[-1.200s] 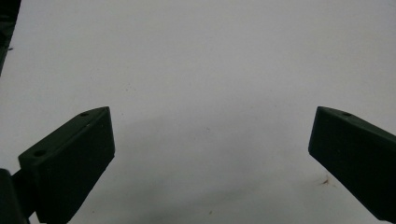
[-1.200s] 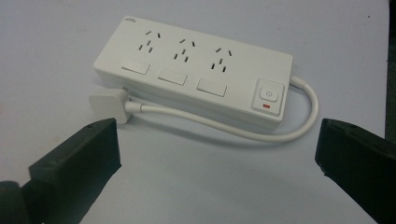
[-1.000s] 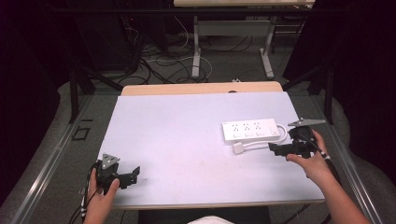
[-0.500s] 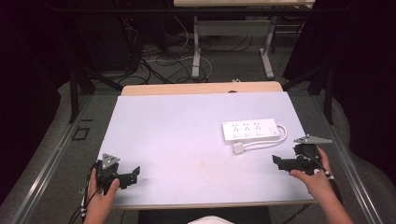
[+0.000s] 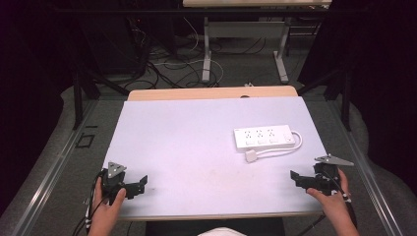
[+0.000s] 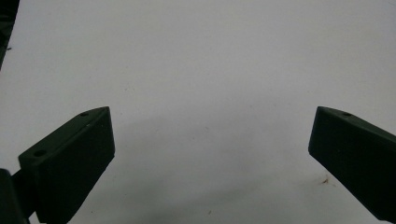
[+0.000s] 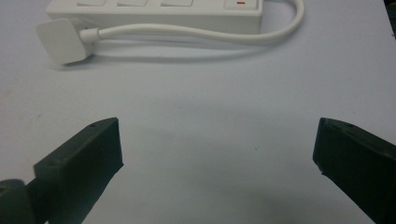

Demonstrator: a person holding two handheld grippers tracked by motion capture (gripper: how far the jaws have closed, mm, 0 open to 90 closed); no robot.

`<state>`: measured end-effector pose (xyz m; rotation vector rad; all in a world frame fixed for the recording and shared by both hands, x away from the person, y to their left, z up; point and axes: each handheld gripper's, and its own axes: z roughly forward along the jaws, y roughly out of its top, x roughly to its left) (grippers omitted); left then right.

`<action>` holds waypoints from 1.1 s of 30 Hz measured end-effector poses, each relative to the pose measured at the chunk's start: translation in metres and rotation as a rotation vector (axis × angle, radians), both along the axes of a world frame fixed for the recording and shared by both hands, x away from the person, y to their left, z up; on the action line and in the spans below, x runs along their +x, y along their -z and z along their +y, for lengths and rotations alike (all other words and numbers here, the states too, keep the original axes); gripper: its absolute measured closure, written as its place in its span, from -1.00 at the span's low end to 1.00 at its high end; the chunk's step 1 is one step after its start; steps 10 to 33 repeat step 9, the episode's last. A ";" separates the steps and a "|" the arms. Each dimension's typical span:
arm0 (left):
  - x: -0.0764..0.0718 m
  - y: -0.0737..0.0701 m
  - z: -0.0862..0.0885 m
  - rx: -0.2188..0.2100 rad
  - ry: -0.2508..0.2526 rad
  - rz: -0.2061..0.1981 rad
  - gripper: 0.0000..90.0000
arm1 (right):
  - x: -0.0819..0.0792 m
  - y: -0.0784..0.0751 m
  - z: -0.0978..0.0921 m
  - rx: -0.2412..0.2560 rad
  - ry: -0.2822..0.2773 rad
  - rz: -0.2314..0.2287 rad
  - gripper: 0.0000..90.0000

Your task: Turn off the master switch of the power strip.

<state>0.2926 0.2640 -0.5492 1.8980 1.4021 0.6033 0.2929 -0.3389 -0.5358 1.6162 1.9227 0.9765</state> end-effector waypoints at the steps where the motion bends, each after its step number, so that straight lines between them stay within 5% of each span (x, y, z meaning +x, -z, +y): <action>1: 0.000 0.000 0.000 0.002 0.002 0.003 -0.99 | -0.001 0.002 0.000 0.008 0.008 0.006 -0.98; 3: 0.000 0.000 0.000 0.000 0.001 -0.003 -0.99 | -0.001 0.006 -0.002 0.013 0.024 -0.021 -0.98; 8: 0.000 0.000 0.001 0.001 -0.001 -0.002 -0.99 | -0.004 0.007 -0.006 0.008 0.029 0.014 -0.98; 33: 0.000 -0.001 0.001 0.001 -0.001 -0.002 -0.99 | -0.004 0.007 -0.007 0.006 0.027 0.012 -0.98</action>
